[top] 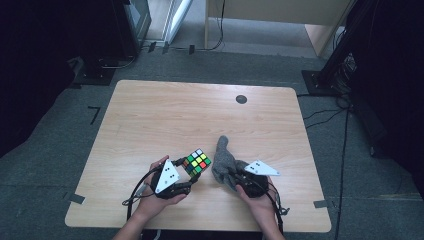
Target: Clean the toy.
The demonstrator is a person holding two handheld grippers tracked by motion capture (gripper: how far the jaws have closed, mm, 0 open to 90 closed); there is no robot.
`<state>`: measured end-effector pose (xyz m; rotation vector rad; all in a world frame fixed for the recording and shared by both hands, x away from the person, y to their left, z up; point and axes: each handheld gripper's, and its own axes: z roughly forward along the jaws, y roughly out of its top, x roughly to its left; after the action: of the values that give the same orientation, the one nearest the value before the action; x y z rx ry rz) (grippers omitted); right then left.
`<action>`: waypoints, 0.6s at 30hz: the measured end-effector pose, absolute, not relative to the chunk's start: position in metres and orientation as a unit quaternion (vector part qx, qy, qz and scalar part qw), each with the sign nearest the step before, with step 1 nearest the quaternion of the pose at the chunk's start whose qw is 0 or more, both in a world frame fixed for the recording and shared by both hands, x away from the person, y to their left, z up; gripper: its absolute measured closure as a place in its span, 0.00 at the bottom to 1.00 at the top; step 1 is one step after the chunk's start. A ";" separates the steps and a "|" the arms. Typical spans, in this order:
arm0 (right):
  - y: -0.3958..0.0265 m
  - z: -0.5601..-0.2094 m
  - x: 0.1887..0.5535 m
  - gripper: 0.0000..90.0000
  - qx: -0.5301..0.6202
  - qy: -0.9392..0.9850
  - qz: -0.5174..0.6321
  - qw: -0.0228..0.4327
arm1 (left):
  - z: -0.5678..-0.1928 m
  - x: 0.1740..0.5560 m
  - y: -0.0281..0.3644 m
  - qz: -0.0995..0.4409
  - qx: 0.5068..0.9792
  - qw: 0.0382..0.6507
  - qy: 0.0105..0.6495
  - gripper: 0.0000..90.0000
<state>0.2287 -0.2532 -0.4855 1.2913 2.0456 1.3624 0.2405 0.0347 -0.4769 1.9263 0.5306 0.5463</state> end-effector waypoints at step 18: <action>-0.231 -0.439 0.205 0.87 0.378 0.723 0.544 0.196 | -0.474 0.223 0.010 0.220 0.827 0.492 0.162 0.38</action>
<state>0.2049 -0.2314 -0.4389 1.0588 2.0255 1.5240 0.2233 0.0101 -0.4736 2.0059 0.3920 0.5334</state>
